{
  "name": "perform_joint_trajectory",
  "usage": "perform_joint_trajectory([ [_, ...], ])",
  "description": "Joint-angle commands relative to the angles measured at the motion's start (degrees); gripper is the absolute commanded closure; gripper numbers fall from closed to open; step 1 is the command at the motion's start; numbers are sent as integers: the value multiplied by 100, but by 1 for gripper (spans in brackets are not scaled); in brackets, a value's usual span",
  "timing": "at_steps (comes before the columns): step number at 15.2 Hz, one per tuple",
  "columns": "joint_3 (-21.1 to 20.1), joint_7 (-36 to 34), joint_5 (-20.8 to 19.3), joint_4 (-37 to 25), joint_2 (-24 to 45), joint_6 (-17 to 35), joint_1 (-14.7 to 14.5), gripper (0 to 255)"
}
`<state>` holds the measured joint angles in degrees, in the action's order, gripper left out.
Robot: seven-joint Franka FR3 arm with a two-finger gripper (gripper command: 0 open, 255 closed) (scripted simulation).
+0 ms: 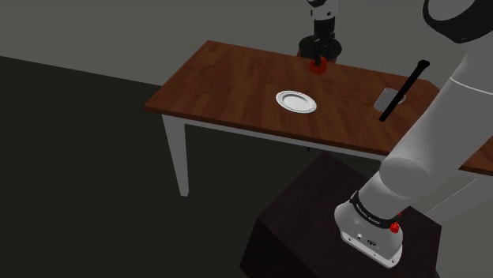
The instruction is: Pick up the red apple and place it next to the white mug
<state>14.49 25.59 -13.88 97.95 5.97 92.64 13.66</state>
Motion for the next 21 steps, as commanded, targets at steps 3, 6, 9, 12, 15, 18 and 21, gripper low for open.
perform_joint_trajectory([
  [3,229,420,-155,399,-307,220,250,255],
  [6,411,740,-263,619,-474,376,440,255],
  [9,604,1077,-361,776,-592,528,635,255],
  [12,805,1430,-442,874,-659,677,834,255],
  [15,1013,1800,-500,912,-673,826,1037,255],
  [18,1228,2190,-525,892,-630,976,1244,255],
  [21,1442,2599,-509,812,-529,1124,1460,255],
])
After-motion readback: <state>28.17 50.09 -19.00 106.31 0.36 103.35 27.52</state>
